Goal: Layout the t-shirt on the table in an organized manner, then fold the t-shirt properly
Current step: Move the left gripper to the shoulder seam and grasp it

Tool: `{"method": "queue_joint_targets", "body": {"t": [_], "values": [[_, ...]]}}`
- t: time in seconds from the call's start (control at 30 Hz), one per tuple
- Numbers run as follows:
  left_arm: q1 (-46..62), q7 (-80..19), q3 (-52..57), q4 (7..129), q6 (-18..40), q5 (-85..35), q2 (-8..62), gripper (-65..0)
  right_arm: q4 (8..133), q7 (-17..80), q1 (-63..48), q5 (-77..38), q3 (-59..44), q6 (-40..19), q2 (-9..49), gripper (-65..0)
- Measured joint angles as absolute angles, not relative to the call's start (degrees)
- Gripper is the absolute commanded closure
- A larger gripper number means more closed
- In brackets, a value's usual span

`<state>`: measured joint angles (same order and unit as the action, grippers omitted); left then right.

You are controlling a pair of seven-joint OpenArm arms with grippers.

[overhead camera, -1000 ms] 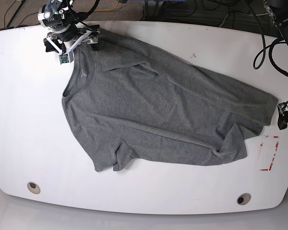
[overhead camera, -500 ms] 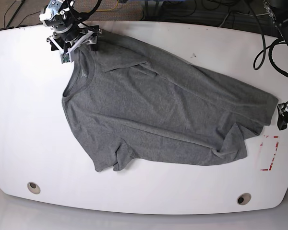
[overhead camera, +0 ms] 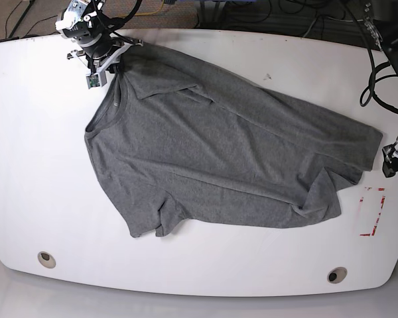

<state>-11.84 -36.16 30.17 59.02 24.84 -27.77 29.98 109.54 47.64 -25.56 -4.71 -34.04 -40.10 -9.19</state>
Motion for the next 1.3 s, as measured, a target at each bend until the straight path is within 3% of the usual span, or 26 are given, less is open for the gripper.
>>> {"method": "queue_joint_targets", "body": {"t": [0.27,0.83,1.1,1.3], "values": [[-13.0,-36.2,30.1,58.5,30.6,-27.4,27.0,-52.8,109.5,47.7,-25.6,-4.5,-33.9,-40.1,-8.3,-6.5],[-10.6,-36.0,19.3,58.2,28.7,-26.5,26.1,-51.7,109.6,47.7,-25.6,-4.3,-33.9,-40.1,-8.1,-6.3],[-10.7,-35.1,18.1,57.1,28.9,-18.7,25.5,-32.8,109.6,47.9,-25.2,-4.3,-34.1,-40.1,-8.1,-6.3],[-11.1,-33.6,18.1,56.6,28.8,-16.5,24.8,-23.2,109.6,48.2,-24.4,-3.9,-34.1,-40.1,-8.1,-6.3]]}}
